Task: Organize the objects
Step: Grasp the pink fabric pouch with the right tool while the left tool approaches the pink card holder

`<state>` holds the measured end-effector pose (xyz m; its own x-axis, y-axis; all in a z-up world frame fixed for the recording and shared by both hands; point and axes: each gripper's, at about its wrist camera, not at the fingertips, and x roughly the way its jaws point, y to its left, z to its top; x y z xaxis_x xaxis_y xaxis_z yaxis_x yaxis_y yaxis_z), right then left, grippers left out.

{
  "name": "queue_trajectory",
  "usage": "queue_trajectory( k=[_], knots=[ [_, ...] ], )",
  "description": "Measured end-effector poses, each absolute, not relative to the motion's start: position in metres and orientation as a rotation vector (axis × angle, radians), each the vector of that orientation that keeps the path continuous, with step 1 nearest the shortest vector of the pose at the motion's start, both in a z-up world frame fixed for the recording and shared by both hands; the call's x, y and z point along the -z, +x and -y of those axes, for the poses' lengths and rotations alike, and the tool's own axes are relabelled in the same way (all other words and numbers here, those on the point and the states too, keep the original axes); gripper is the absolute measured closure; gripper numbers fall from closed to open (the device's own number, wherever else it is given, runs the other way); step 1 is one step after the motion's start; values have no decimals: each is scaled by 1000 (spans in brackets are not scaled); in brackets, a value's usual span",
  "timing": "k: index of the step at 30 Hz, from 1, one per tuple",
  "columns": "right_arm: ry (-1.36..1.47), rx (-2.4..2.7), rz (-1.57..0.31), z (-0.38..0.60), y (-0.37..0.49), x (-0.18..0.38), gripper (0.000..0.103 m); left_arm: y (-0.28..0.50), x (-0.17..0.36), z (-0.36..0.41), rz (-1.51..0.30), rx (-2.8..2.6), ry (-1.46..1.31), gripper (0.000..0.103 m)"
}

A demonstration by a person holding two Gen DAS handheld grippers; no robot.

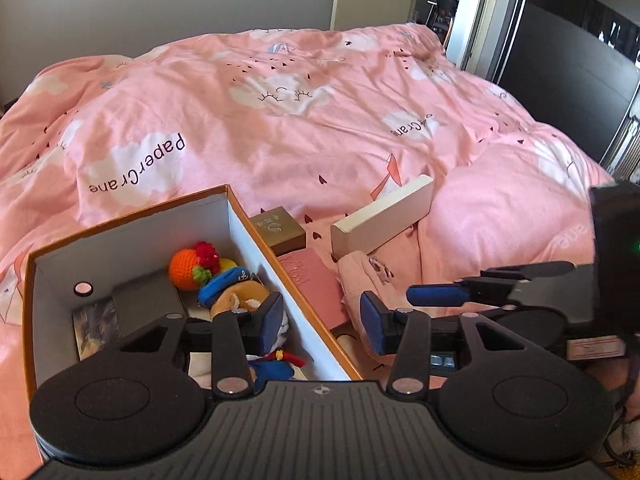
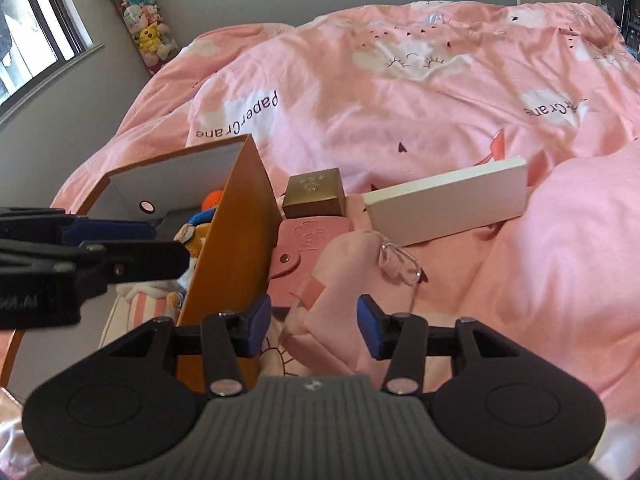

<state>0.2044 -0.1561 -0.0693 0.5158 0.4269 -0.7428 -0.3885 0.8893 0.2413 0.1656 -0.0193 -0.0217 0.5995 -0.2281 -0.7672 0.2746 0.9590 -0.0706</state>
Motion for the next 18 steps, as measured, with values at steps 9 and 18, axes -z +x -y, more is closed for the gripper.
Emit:
queue_trajectory(
  k=[9, 18],
  knots=[
    [-5, -471, -963, 144, 226, 93, 55, 186, 26, 37, -937, 328, 132, 50],
    [163, -421, -930, 211, 214, 68, 81, 214, 44, 79, -1037, 422, 369, 52]
  ],
)
